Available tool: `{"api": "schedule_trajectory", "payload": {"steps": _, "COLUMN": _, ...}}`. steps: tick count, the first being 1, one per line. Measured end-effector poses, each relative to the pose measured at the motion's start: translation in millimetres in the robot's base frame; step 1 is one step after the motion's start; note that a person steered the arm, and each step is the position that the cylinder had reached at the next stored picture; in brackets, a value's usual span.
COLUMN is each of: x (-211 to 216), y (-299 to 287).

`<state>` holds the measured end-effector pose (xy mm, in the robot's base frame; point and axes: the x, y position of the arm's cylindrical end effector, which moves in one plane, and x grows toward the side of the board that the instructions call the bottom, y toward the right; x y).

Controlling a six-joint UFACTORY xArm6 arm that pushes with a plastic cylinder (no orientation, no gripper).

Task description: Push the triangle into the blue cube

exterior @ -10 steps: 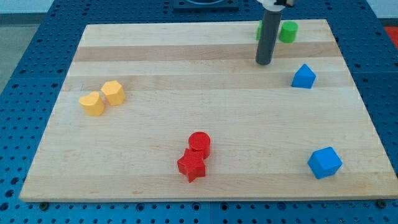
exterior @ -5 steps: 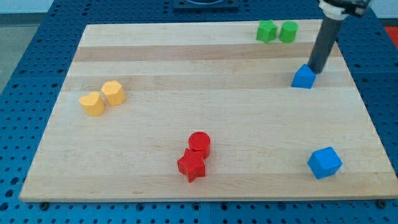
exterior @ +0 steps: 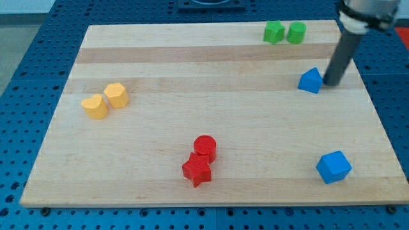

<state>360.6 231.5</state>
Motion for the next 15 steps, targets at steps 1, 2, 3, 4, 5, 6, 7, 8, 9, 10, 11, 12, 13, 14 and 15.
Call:
{"api": "schedule_trajectory", "payload": {"steps": 1, "x": -65.7, "y": -1.7}}
{"api": "schedule_trajectory", "payload": {"steps": 2, "x": -68.6, "y": -13.0}}
{"api": "schedule_trajectory", "payload": {"steps": 3, "x": -68.6, "y": -13.0}}
{"api": "schedule_trajectory", "payload": {"steps": 4, "x": -66.3, "y": -13.0}}
{"api": "schedule_trajectory", "payload": {"steps": 5, "x": -55.5, "y": -17.0}}
{"api": "schedule_trajectory", "payload": {"steps": 6, "x": -40.1, "y": -20.7}}
{"api": "schedule_trajectory", "payload": {"steps": 7, "x": -20.6, "y": -21.8}}
{"api": "schedule_trajectory", "payload": {"steps": 8, "x": -2.4, "y": -21.9}}
{"api": "schedule_trajectory", "payload": {"steps": 9, "x": 20.4, "y": -24.6}}
{"api": "schedule_trajectory", "payload": {"steps": 10, "x": 47.5, "y": -34.9}}
{"api": "schedule_trajectory", "payload": {"steps": 11, "x": 81.0, "y": -50.9}}
{"api": "schedule_trajectory", "payload": {"steps": 12, "x": 106.7, "y": -60.2}}
{"api": "schedule_trajectory", "payload": {"steps": 13, "x": 96.1, "y": -55.6}}
{"api": "schedule_trajectory", "payload": {"steps": 14, "x": 49.0, "y": -56.6}}
{"api": "schedule_trajectory", "payload": {"steps": 15, "x": 46.9, "y": -91.9}}
